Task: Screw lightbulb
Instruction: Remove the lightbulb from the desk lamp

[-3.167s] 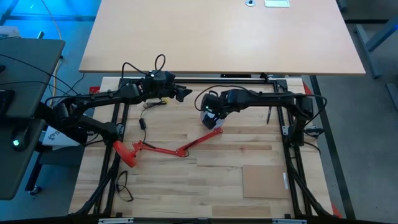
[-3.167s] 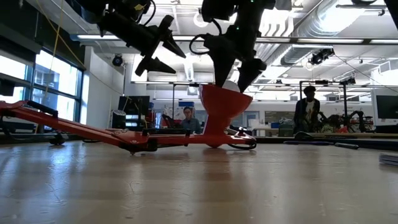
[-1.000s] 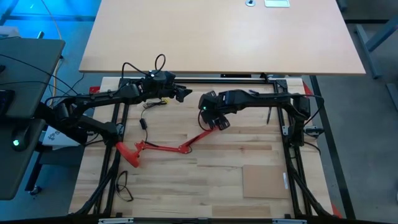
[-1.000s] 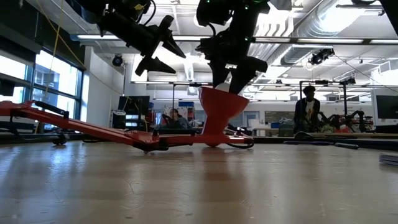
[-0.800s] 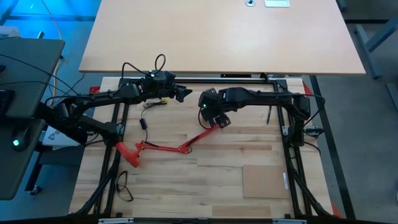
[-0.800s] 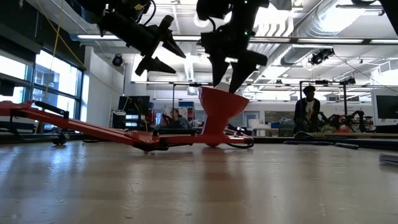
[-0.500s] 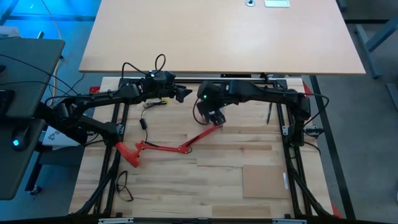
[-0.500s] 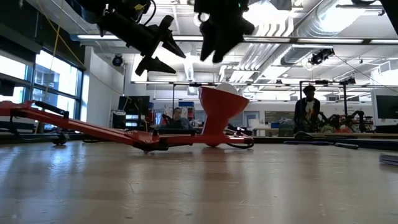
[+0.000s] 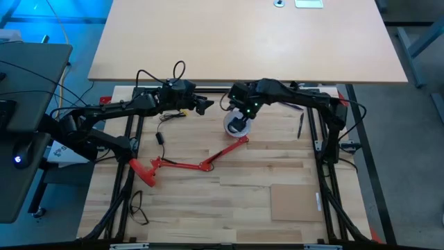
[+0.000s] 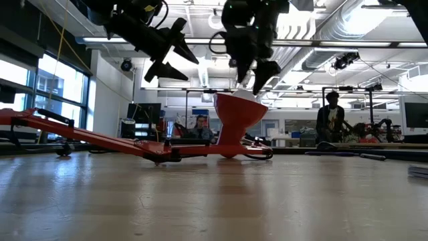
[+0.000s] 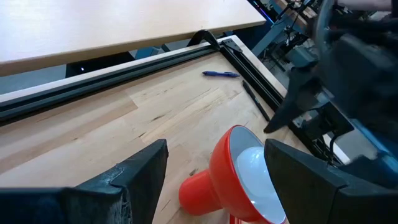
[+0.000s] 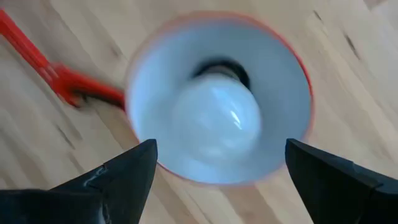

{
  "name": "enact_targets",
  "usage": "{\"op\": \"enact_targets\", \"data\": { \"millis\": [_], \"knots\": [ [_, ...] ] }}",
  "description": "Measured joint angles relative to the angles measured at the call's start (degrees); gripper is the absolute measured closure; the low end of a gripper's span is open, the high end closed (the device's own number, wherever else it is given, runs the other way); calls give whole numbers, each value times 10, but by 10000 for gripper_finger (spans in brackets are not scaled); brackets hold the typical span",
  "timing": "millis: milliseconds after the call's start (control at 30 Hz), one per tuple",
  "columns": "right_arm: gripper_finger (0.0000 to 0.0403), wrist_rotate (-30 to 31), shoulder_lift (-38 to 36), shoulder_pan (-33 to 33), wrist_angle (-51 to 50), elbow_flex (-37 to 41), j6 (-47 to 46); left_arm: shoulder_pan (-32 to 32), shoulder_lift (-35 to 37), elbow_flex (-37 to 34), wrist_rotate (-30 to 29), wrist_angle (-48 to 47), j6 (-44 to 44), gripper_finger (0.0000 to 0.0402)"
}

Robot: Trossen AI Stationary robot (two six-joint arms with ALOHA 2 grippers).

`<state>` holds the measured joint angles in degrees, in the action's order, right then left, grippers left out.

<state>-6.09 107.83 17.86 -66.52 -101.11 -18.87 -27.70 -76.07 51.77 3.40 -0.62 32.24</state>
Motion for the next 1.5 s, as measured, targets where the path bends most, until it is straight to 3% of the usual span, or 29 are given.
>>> {"op": "enact_targets", "data": {
  "millis": [133,300,633,800,1100,1500],
  "knots": [
    [59,5,0,2,-4,6,42,0,0,0,0,0,-14,140],
    [59,57,0,-4,16,-1,19,0,0,0,0,0,-14,140],
    [59,61,0,-45,26,-1,-15,0,0,0,0,0,-14,140],
    [59,145,1,-61,21,-1,7,0,0,0,0,0,-14,140],
    [59,110,2,-42,35,43,-57,0,0,0,0,0,-10,140],
    [59,99,3,-37,95,73,-62,0,0,0,0,0,-10,140]
  ]
}}
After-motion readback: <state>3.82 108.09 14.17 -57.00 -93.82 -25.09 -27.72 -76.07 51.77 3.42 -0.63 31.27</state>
